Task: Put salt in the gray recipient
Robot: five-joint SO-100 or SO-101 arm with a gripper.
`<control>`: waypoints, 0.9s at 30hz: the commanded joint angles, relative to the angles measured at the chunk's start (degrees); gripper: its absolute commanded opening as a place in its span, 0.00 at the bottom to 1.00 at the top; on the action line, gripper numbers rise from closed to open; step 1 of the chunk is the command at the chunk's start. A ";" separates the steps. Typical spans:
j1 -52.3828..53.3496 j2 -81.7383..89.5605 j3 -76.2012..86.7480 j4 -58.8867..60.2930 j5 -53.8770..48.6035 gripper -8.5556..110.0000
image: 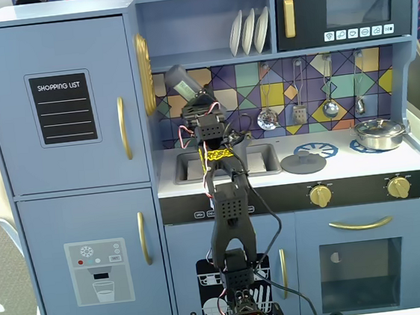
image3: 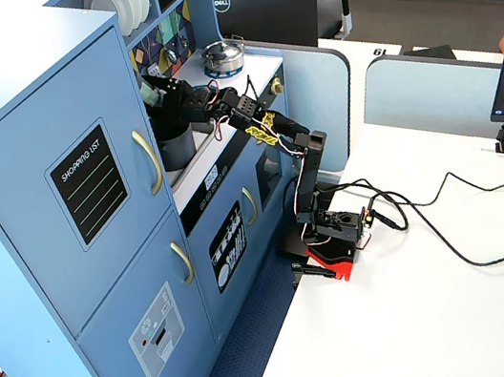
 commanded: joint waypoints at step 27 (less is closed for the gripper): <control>3.25 -2.90 -9.76 22.41 4.57 0.07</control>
